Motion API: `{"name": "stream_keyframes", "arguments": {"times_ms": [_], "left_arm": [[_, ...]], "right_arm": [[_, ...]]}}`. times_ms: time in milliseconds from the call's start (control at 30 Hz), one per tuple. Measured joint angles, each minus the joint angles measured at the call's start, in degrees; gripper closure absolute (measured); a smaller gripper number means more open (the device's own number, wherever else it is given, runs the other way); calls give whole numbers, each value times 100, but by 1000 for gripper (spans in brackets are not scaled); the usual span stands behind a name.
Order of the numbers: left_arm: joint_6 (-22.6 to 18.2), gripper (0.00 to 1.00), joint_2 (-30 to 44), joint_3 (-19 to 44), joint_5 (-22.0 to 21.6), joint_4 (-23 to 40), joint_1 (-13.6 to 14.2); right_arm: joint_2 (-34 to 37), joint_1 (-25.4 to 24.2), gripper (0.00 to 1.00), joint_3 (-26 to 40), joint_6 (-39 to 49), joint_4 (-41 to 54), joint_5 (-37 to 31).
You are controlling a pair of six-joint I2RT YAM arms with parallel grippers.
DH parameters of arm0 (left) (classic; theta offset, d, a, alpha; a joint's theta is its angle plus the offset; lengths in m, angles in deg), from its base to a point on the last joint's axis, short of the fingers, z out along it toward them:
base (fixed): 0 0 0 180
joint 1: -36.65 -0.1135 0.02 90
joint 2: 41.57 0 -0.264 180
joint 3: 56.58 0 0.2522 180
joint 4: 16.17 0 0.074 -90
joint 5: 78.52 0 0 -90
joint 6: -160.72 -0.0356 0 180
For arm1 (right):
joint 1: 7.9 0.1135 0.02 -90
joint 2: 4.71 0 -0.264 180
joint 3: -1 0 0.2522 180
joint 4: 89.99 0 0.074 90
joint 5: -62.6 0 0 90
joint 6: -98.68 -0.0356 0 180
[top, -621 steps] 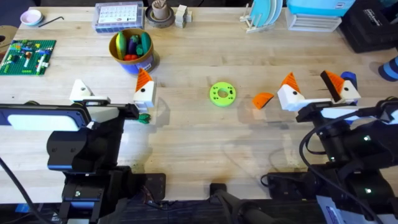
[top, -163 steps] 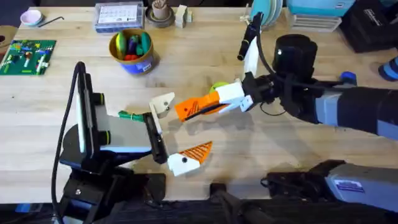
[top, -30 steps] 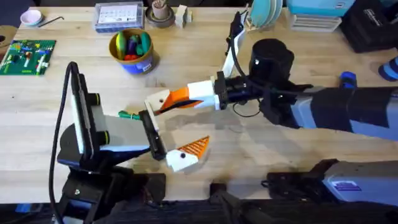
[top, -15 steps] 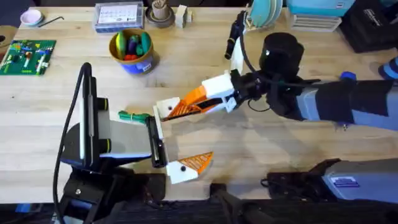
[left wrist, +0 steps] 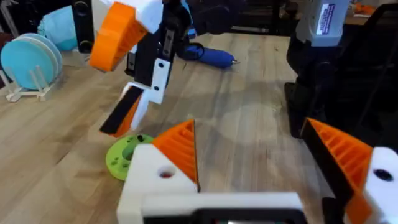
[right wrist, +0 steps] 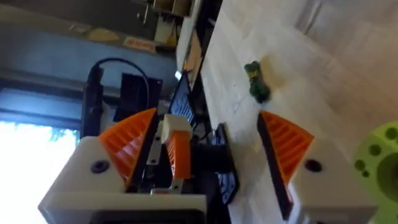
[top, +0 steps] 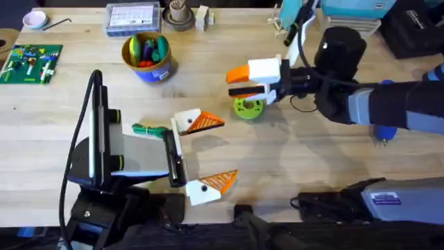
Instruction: Pick up the gripper from the table and insert it into the empty holder that is missing its gripper. Then pick up a screw, insert it into the mounting hole, and use the screwdriver to tighten it. Finally, clean up the table by picking up the vegetable and placing it into the bucket.
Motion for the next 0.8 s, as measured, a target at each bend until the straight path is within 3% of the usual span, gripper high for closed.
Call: {"name": "stream_keyframes", "arguments": {"times_ms": [233, 433, 533, 800], "left_arm": [[0, 7, 0, 0, 0, 0, 0], [0, 8, 0, 0, 0, 0, 0], [0, 8, 0, 0, 2, 0, 0], [0, 7, 0, 0, 2, 0, 0]], "right_arm": [[2, -550, 8, 110, 532, 13, -487], [0, -783, 9, 591, 1002, 276, -824], [2, -792, 9, 1044, 1453, 1149, -1212], [-3, -794, 9, 2790, 3532, 4798, -2207]]}}
